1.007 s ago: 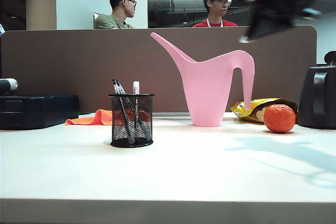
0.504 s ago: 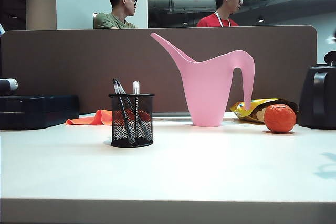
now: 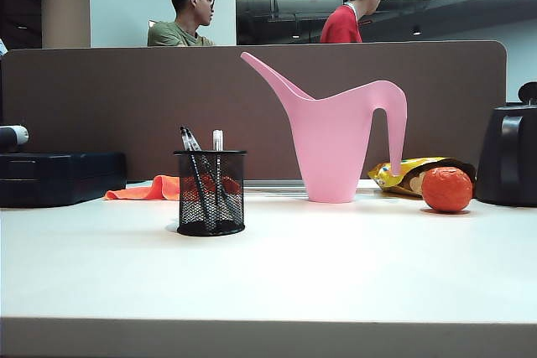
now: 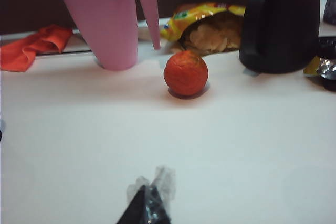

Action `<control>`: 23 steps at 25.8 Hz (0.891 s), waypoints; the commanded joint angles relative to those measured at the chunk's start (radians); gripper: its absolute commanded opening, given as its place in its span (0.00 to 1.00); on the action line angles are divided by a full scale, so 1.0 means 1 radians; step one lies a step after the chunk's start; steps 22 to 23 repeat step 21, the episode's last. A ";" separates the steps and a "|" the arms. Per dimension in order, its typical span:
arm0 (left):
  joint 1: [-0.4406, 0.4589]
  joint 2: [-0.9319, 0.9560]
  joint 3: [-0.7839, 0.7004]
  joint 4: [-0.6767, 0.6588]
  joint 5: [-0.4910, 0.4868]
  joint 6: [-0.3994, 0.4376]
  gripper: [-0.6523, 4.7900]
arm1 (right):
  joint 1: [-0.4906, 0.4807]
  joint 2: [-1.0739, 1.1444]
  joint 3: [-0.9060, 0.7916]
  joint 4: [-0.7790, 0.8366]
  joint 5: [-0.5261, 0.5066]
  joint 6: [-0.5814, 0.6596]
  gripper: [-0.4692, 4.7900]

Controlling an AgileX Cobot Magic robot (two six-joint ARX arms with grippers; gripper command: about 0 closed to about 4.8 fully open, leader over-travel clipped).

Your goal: Pick up a few water-based pens and put them in the pen basket.

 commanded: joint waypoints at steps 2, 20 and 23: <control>0.001 0.001 0.003 0.051 -0.037 0.016 0.11 | 0.001 -0.176 -0.108 0.051 0.002 -0.003 0.08; 0.002 0.001 0.003 0.101 -0.077 0.015 0.11 | 0.001 -0.216 -0.156 -0.009 0.006 -0.005 0.08; 0.002 0.001 0.003 0.101 -0.077 0.016 0.11 | 0.001 -0.216 -0.156 -0.009 0.006 -0.005 0.08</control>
